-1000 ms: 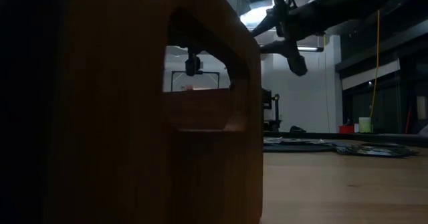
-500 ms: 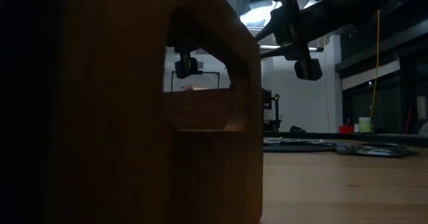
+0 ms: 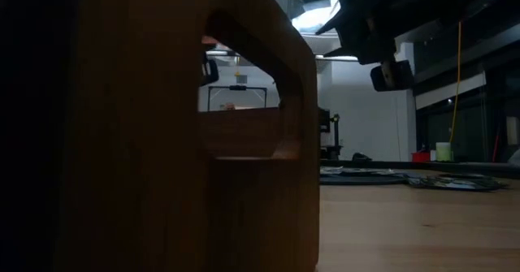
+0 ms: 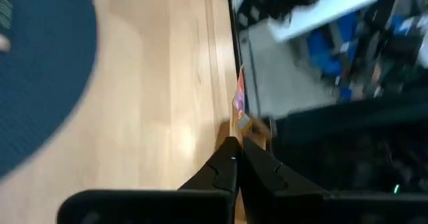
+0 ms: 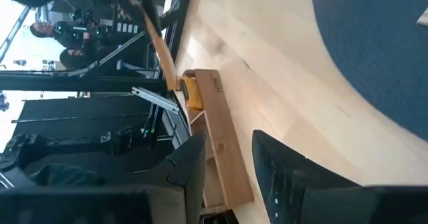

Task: Pick & Place Tea
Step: Put the orange tea bag into the left section of the wooden organizer

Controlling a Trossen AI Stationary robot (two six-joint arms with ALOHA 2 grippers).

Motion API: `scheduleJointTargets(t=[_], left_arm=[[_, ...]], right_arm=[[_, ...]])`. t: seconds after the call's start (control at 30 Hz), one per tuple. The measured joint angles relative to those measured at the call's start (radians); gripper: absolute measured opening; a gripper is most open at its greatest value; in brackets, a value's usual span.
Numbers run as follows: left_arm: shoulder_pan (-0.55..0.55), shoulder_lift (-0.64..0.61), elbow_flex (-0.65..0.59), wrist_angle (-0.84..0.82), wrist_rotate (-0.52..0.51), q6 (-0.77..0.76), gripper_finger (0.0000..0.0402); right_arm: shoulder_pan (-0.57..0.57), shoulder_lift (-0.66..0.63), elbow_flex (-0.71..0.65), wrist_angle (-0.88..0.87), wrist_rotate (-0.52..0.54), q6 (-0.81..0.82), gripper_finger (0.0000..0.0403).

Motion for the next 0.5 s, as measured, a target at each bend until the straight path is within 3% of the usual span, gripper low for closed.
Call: scheduleJointTargets(t=[0.23, 0.5], left_arm=[[-0.127, -0.001, 0.166, -0.399, -0.162, 0.202, 0.0002], [-0.305, -0.001, 0.259, -0.597, -0.206, 0.168, 0.0002]], right_arm=[[0.067, 0.0, 0.0, 0.0, 0.002, 0.036, 0.0123], [0.148, 0.0, 0.0, 0.0, 0.067, 0.033, 0.0123]])
